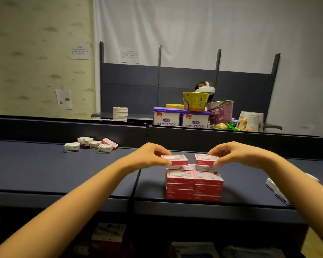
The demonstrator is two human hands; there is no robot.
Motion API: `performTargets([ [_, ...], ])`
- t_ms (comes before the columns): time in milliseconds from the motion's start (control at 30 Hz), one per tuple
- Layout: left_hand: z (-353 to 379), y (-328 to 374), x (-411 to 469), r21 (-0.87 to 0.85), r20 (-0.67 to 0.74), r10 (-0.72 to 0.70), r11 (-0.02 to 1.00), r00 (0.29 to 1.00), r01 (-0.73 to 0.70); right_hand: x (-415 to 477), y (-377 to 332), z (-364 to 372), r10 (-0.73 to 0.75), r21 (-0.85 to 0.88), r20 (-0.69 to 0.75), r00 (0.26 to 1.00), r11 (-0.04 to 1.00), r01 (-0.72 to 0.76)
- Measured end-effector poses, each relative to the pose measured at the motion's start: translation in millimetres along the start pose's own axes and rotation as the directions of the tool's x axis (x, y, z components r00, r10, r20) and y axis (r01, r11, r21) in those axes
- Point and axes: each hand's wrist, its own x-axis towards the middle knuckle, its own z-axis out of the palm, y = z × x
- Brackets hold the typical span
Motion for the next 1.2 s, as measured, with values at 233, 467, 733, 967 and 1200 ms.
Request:
performTargets([
  [233,10,-2,10,-0.051,0.169,-0.043,0.997,0.985,0.052,6,18,5,0.001,0.035,0.043,0.999,0.999,-0.002],
  [467,12,-7,16,-0.061,0.154,-0.061,0.996,0.986,0.071,13,19,14,-0.027,0.037,0.042,0.999,0.999,0.026],
  [733,10,-7,22,-0.024,0.183,-0.060,0.998,0.981,0.065,15,16,14,-0.033,0.024,0.030,0.999,0.999,0.032],
  [967,-26,-21,17,0.017,0.056,-0.073,0.997,0.996,0.072,44,-17,17,-0.130,0.027,-0.076,0.989,0.991,0.132],
  [1200,-102,-71,-3,0.034,-0.031,-0.092,0.995,0.995,0.093,95,-89,48,-0.211,0.013,-0.064,0.975,0.977,0.212],
])
